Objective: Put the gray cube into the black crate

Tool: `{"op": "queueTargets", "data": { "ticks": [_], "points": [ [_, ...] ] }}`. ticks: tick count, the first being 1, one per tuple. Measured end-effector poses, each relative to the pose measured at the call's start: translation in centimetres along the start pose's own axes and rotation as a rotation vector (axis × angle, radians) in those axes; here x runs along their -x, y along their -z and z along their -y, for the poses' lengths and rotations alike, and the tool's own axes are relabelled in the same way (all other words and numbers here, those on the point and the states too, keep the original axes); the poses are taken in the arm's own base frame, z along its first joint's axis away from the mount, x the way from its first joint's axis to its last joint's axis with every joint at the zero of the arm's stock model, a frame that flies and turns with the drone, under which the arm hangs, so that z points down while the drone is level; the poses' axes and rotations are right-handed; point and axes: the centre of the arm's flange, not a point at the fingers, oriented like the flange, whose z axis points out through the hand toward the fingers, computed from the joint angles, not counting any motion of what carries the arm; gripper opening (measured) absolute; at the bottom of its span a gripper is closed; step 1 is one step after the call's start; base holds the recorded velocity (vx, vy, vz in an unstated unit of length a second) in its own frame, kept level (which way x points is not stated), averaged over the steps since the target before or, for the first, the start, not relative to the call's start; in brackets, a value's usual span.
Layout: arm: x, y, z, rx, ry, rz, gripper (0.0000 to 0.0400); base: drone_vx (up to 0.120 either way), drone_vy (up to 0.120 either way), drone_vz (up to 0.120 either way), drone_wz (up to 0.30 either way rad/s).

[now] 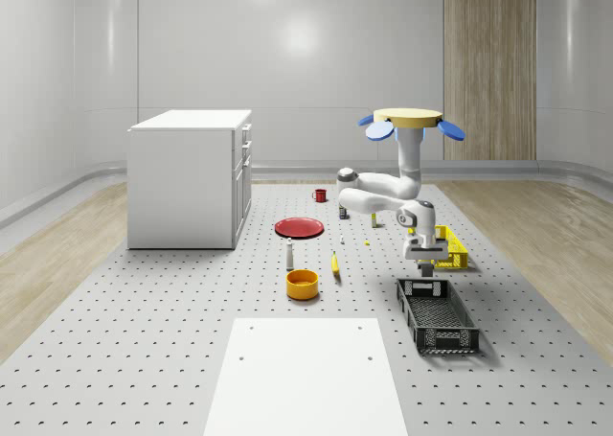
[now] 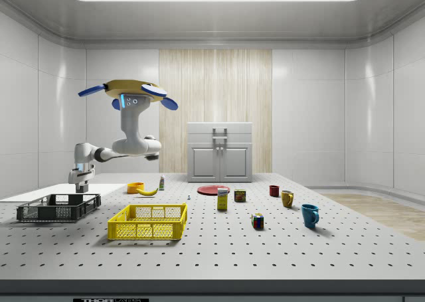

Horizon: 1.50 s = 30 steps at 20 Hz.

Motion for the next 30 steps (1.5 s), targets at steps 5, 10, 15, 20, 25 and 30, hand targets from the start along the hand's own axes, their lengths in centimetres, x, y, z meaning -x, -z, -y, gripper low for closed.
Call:
{"op": "queueTargets", "data": {
  "ticks": [5,10,15,20,25,30],
  "points": [
    [0.0,0.0,0.0,0.0,0.0,0.0,0.025,0.12,0.0,-0.072,0.0],
    [0.0,0.0,0.0,0.0,0.0,0.0,0.025,0.12,0.0,-0.072,0.0],
    [0.0,0.0,0.0,0.0,0.0,0.0,0.025,0.12,0.0,0.0,0.0],
    [0.0,0.0,0.0,0.0,0.0,0.0,0.025,0.12,0.0,0.0,0.0],
    [0.0,-0.1,0.0,0.0,0.0,0.0,0.025,0.08,0.0,0.0,0.0],
    [0.0,-1.6,0.0,0.0,0.0,0.0,0.025,0.0,0.0,0.0,0.0]
  ]
}}
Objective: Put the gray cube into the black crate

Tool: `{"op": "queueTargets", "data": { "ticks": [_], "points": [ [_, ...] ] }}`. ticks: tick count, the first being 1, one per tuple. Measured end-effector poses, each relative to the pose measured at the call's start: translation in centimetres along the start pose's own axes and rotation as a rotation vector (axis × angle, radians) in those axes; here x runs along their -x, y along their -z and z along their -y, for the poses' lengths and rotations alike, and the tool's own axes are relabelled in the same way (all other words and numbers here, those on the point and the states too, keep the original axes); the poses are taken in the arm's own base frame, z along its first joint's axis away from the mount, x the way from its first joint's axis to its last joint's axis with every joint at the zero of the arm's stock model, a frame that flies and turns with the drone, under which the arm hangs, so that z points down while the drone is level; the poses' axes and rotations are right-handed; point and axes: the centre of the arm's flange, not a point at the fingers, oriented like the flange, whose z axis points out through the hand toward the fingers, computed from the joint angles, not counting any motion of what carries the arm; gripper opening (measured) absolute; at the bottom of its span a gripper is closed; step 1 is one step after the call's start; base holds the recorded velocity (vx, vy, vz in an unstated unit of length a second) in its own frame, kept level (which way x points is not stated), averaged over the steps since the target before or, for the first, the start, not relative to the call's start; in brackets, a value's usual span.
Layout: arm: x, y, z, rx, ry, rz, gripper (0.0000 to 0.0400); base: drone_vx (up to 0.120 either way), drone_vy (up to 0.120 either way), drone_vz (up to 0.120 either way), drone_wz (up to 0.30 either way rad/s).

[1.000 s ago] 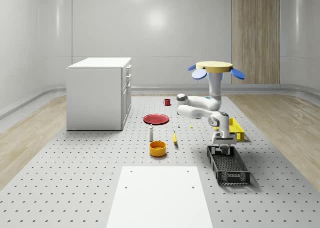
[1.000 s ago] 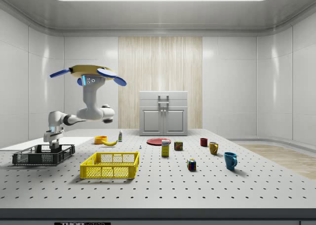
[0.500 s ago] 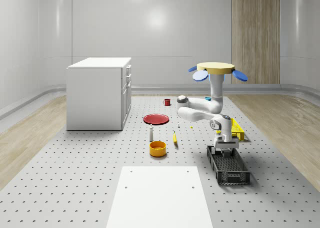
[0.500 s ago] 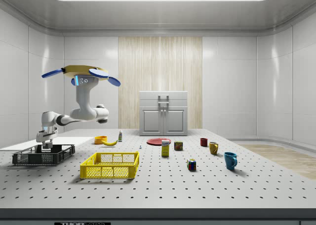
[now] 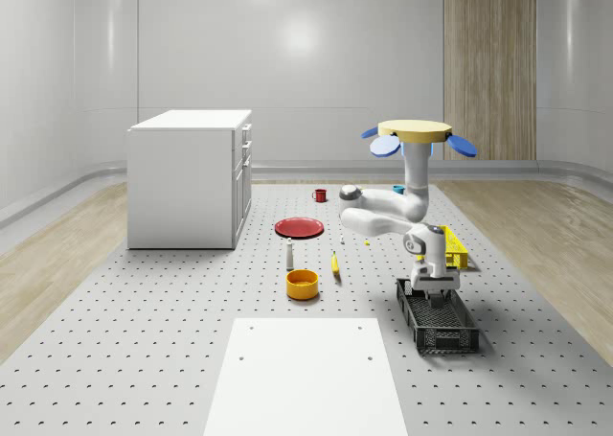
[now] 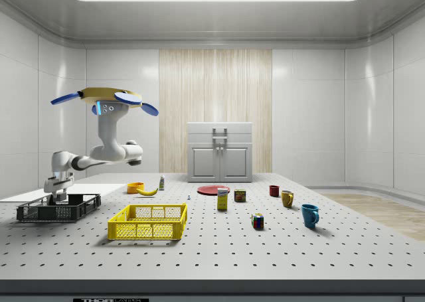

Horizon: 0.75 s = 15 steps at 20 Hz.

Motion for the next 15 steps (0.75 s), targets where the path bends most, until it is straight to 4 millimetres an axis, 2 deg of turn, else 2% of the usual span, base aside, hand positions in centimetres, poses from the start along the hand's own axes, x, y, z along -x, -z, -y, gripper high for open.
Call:
{"op": "queueTargets", "data": {
  "ticks": [2,5,8,15],
  "points": [
    [0.0,-0.7,0.0,0.0,0.0,0.0,0.025,0.0,0.0,0.0,0.0],
    [0.0,-1.5,0.0,0.0,0.0,0.0,0.0323,0.0,0.0,0.0,0.0],
    [0.0,-1.7,0.0,0.0,0.0,0.0,0.0364,0.0,0.0,0.0,0.0],
    [0.0,-0.5,0.0,0.0,0.0,0.0,0.0393,0.0,0.0,0.0,0.0]
  ]
}}
